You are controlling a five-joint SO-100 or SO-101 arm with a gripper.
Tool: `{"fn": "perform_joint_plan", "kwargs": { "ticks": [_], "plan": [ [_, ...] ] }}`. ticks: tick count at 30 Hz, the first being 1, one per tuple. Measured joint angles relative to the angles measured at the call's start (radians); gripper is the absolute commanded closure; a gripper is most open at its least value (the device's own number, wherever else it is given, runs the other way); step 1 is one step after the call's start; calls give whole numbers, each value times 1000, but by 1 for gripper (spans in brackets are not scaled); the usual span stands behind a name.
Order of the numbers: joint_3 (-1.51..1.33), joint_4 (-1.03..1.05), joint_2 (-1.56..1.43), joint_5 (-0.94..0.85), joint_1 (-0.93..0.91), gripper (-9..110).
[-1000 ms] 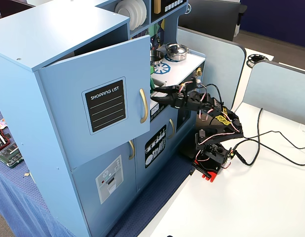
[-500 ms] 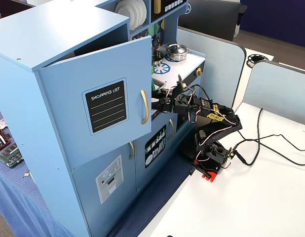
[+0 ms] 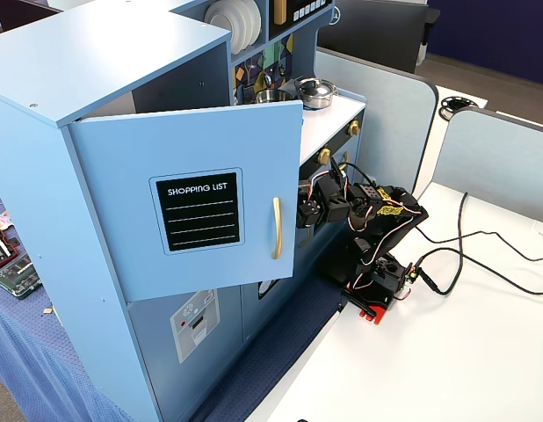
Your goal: Open the left cabinet door
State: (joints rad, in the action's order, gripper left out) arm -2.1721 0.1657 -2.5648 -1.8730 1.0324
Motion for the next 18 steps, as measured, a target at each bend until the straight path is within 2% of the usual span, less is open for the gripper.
{"fn": "perform_joint_plan", "kwargs": {
  "ticks": [2,5,12,18],
  "plan": [
    [-34,8,-8,18,-43,89],
    [-101,80,-44,112,-201,89],
    [-341,449,-172,314,-664,96],
    [-595,687,-299,422,-885,98]
  ]
}}
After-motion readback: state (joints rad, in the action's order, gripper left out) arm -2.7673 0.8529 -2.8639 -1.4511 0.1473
